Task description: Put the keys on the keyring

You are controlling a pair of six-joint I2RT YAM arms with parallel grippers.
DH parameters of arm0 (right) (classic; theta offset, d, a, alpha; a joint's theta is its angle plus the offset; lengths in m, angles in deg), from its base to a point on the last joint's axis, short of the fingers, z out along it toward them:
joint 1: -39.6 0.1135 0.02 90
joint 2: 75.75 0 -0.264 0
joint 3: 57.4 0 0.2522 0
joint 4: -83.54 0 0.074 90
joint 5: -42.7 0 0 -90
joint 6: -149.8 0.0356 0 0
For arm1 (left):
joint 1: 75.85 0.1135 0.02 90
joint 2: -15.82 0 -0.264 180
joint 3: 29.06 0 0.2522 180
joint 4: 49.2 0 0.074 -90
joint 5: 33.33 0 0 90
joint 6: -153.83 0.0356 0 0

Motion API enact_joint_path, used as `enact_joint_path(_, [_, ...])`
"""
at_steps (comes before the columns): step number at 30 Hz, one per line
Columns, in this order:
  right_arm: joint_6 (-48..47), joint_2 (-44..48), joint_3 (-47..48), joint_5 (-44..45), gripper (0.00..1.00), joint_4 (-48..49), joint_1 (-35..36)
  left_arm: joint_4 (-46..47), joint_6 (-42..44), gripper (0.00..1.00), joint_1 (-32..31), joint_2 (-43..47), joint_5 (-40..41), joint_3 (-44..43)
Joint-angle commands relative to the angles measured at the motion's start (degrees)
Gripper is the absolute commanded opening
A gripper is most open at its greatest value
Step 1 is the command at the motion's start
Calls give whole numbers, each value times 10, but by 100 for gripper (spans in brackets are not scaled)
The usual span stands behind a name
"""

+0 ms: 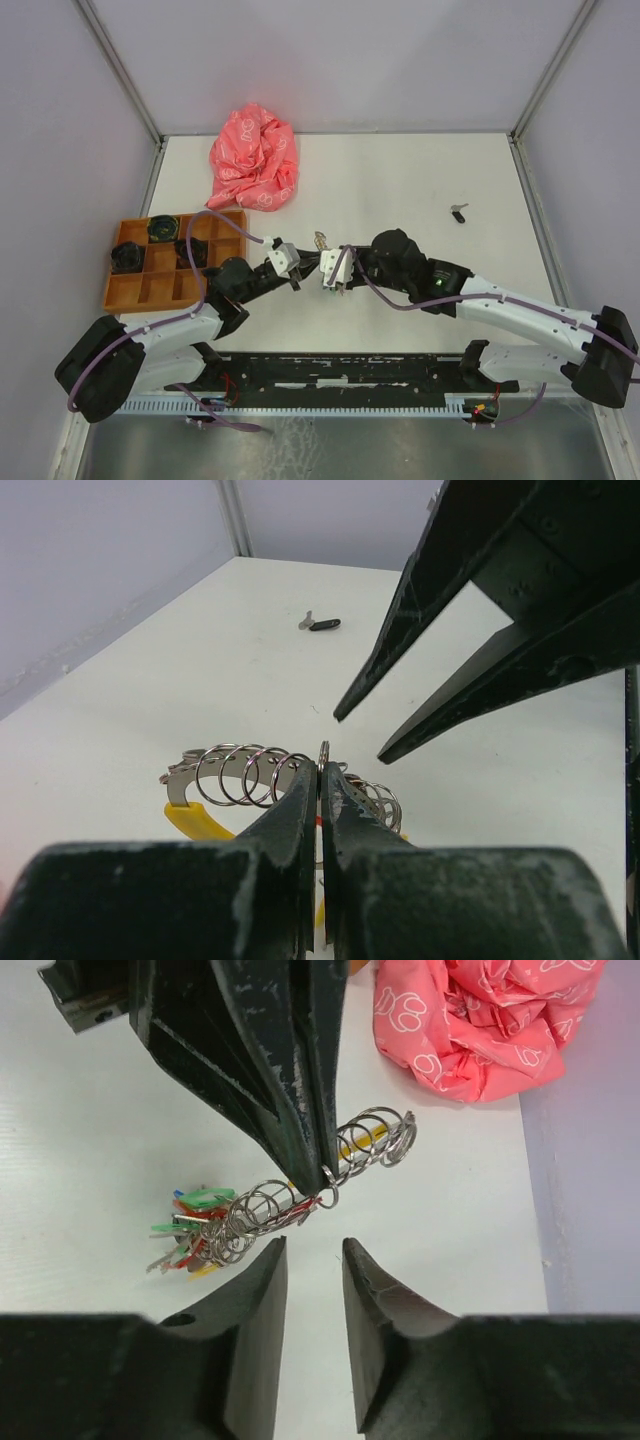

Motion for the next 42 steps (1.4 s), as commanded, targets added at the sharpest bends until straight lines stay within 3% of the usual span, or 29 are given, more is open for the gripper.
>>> enact_joint_path(1, [49, 43, -3, 6, 39, 5, 0, 27, 38, 3, 0, 7, -4, -4])
enact_joint_path(7, [74, 42, -3, -18, 41, 7, -10, -20, 100, 3, 1, 15, -35, -9])
enact_joint_path(17, [81, 3, 24, -162, 36, 13, -60, -37, 146, 3, 0, 27, -86, -7])
enact_joint_path(25, [74, -26, 32, -171, 35, 16, -63, -39, 151, 3, 0, 32, -97, -6])
enact_joint_path(34, [65, -38, 40, -185, 18, 13, -64, -40, 151, 3, 0, 29, -107, -7])
enact_joint_path(37, [57, -38, 41, -182, 3, 2, -65, -39, 148, 10, 0, 32, -98, -5])
enact_joint_path(42, [41, -22, 28, -158, 1, -8, -65, -34, 127, 25, 1, 49, -71, 1])
